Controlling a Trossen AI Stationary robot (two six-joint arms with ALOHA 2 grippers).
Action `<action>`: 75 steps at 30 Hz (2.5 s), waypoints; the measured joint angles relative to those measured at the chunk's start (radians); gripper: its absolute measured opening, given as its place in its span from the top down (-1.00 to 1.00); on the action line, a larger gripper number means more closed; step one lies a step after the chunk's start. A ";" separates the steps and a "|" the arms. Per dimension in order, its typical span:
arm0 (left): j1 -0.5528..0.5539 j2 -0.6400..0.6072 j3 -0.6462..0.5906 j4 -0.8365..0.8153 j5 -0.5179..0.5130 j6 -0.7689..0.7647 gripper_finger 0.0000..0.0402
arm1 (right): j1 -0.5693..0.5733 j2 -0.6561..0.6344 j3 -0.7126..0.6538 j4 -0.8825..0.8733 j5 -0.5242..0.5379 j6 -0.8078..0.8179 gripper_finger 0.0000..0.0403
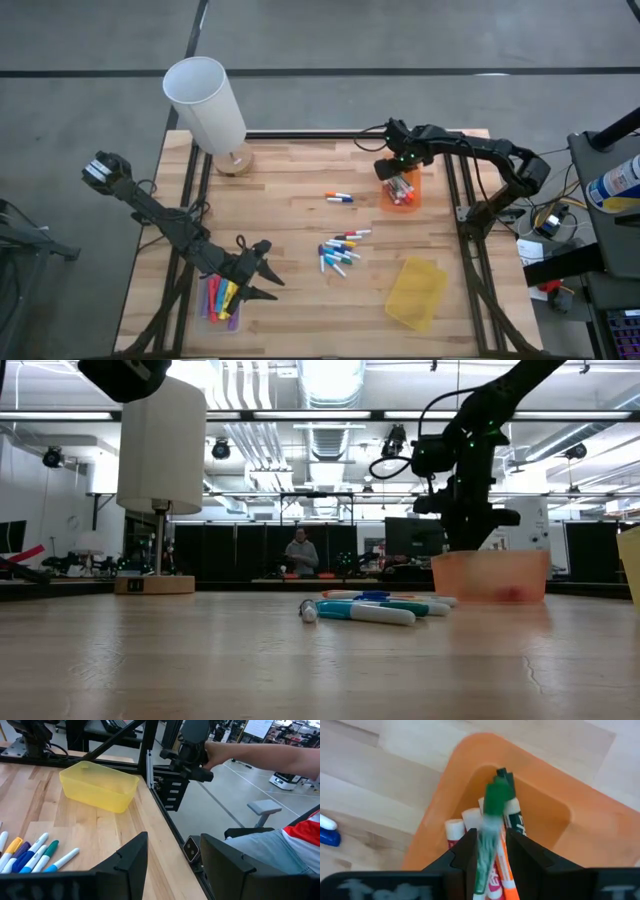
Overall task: Pick & Place Markers
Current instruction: Put the green eraser marker into the orange bin, then put the blue highlighter pen into the yellow bin
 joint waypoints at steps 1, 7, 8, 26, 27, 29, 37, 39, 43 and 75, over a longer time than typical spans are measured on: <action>0.000 0.000 0.000 0.000 0.000 0.000 0.13 | 0.000 0.000 0.002 0.002 0.000 0.000 0.50; 0.000 0.000 0.000 0.000 0.000 0.000 0.13 | 0.002 0.000 0.019 -0.002 0.000 -0.028 0.52; 0.000 0.000 0.000 0.000 0.000 0.000 0.13 | 0.005 0.000 0.025 -0.006 -0.002 -0.043 0.53; 0.002 0.000 -0.001 -0.013 -0.009 0.065 0.13 | 0.302 0.003 0.204 0.061 -0.012 -0.392 0.71; 0.003 0.000 -0.001 -0.013 -0.011 0.073 0.13 | 0.317 0.006 0.205 0.085 -0.013 -0.388 0.72; 0.006 0.000 -0.001 -0.013 -0.011 0.079 0.13 | 0.347 0.017 0.209 0.125 -0.049 -0.431 0.72; 0.006 0.000 -0.001 -0.013 -0.036 0.077 0.13 | 0.433 0.122 0.210 0.167 -0.031 -0.596 0.55; 0.006 0.000 -0.001 -0.013 -0.036 0.077 0.13 | 0.438 0.162 0.215 0.172 -0.019 -0.600 0.46; 0.006 0.000 -0.001 -0.014 -0.035 0.077 0.13 | 0.443 0.244 0.255 0.176 0.001 -0.585 0.34; 0.007 0.000 -0.001 -0.023 -0.033 0.078 0.13 | 0.444 0.574 0.511 0.017 -0.004 -0.725 0.61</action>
